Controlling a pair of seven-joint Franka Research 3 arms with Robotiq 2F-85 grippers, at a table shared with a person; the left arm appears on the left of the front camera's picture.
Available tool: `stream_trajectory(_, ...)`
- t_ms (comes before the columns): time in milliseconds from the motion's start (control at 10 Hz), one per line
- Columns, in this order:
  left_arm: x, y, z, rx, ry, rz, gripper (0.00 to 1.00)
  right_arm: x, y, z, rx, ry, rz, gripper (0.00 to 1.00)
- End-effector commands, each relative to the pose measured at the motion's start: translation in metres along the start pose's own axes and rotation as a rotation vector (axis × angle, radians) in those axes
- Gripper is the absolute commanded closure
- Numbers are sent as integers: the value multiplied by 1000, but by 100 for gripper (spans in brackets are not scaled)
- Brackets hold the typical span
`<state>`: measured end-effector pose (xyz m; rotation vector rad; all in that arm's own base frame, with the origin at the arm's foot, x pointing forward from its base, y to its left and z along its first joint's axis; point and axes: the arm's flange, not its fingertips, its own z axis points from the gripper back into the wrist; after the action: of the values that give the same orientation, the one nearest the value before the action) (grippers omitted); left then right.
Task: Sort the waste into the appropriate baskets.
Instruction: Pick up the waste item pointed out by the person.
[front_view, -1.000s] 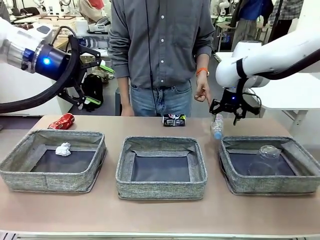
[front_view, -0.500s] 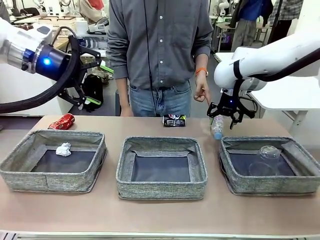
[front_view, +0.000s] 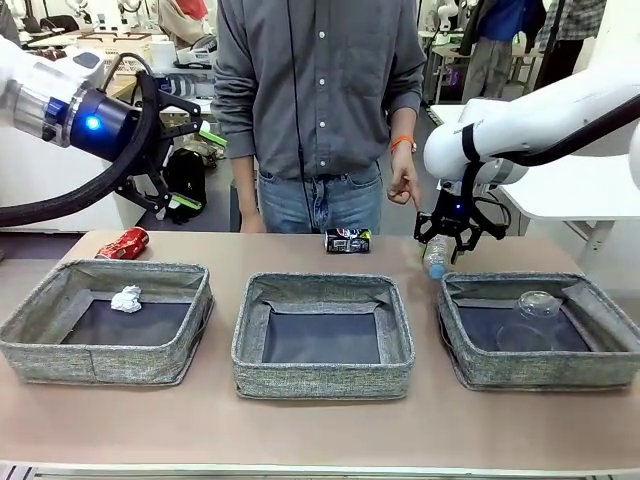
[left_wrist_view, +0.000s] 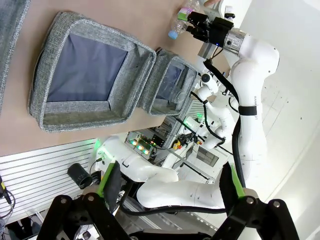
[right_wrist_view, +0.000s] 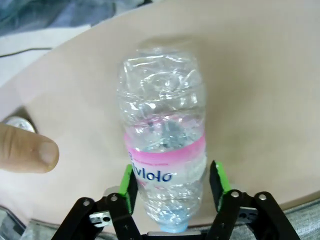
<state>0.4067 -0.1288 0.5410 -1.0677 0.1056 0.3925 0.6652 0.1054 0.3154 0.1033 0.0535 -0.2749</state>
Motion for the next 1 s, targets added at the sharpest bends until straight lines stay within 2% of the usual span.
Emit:
stream_trajectory(0,-1,-2,3,12,7,6,0,8,2,-1,-12,-22,13,100)
stream_trajectory(100,-1,-2,3,12,7,6,0,8,2,-1,-10,-34,1,77)
stream_trajectory(700,-1,-2,3,12,7,6,0,8,-6,2,-17,-39,-28,77)
stream_trajectory(900,-1,-2,3,12,7,6,0,5,-14,18,-22,-65,-52,77)
